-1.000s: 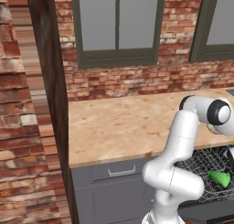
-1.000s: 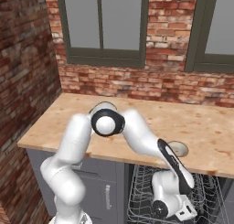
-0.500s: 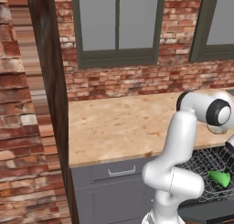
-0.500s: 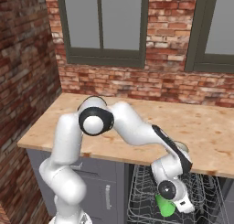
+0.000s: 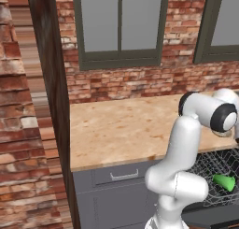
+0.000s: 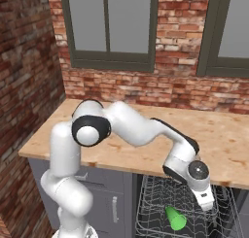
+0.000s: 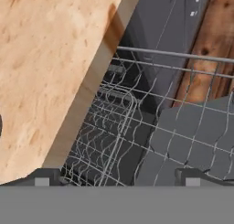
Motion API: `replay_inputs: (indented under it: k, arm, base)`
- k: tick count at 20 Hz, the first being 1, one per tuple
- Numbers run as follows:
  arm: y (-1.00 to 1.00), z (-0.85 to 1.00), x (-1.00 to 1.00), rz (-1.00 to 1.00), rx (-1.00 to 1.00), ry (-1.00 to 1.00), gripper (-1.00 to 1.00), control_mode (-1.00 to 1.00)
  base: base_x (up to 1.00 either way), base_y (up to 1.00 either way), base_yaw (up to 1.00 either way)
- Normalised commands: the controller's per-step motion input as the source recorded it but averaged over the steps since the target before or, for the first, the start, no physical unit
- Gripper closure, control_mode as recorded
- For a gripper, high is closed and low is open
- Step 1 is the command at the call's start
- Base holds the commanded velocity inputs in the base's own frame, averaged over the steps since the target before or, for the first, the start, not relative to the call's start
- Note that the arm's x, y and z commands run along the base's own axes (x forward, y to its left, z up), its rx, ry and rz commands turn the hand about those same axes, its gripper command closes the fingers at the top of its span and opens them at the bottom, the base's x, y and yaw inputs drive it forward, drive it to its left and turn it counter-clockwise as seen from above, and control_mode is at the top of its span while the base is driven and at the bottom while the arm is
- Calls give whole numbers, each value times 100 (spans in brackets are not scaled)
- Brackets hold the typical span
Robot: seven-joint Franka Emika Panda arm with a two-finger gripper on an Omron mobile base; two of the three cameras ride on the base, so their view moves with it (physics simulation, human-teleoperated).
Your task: Pick up the cup and bowl from the counter, place them in the dishwasher, and close the dishwasher door.
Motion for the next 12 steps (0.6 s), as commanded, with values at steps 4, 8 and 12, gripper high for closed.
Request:
replay_inputs:
  k: [4,8,12]
  arm:
    - [-35,26,-1,5,28,0,-100,-100]
    - [-28,0,-5,8,23,0,-100,-100]
    - [-21,0,0,5,12,0,-100,-100]
  base:
    - [0,0,0]
    - [0,0,0]
    - [0,0,0]
